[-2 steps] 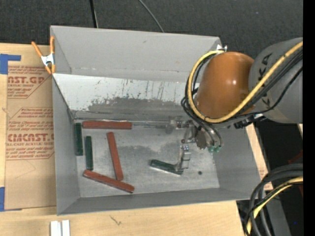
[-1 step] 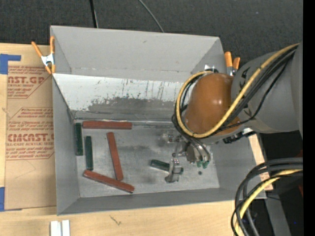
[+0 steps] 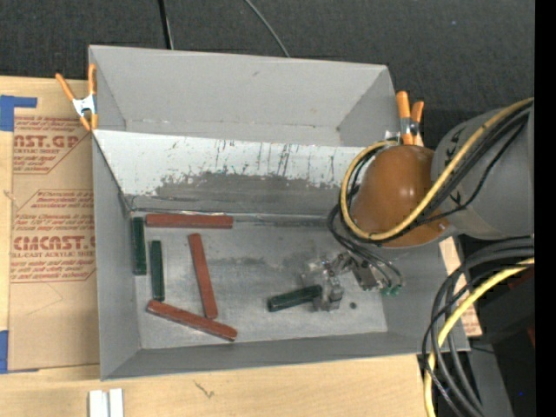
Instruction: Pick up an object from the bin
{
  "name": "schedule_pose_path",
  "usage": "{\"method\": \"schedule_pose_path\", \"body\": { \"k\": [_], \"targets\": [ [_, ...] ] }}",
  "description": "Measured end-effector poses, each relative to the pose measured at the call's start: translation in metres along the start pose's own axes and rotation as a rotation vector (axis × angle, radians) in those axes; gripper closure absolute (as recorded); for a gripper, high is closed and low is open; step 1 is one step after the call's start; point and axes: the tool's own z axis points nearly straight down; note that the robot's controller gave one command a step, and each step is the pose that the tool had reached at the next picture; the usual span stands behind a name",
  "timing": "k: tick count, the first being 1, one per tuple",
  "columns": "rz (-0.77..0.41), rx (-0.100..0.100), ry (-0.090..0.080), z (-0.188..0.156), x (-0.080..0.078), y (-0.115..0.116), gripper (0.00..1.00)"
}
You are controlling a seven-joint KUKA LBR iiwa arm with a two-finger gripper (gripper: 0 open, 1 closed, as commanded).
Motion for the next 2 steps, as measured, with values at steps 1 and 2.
{"method": "schedule_pose_path", "body": {
  "k": [1, 2],
  "targets": [
    [0.000, 0.000, 0.000, 0.000, 0.000, 0.000, 1.00],
    [-0.016, 0.000, -0.002, -0.135, 0.006, -0.010, 1.00]
  ]
}}
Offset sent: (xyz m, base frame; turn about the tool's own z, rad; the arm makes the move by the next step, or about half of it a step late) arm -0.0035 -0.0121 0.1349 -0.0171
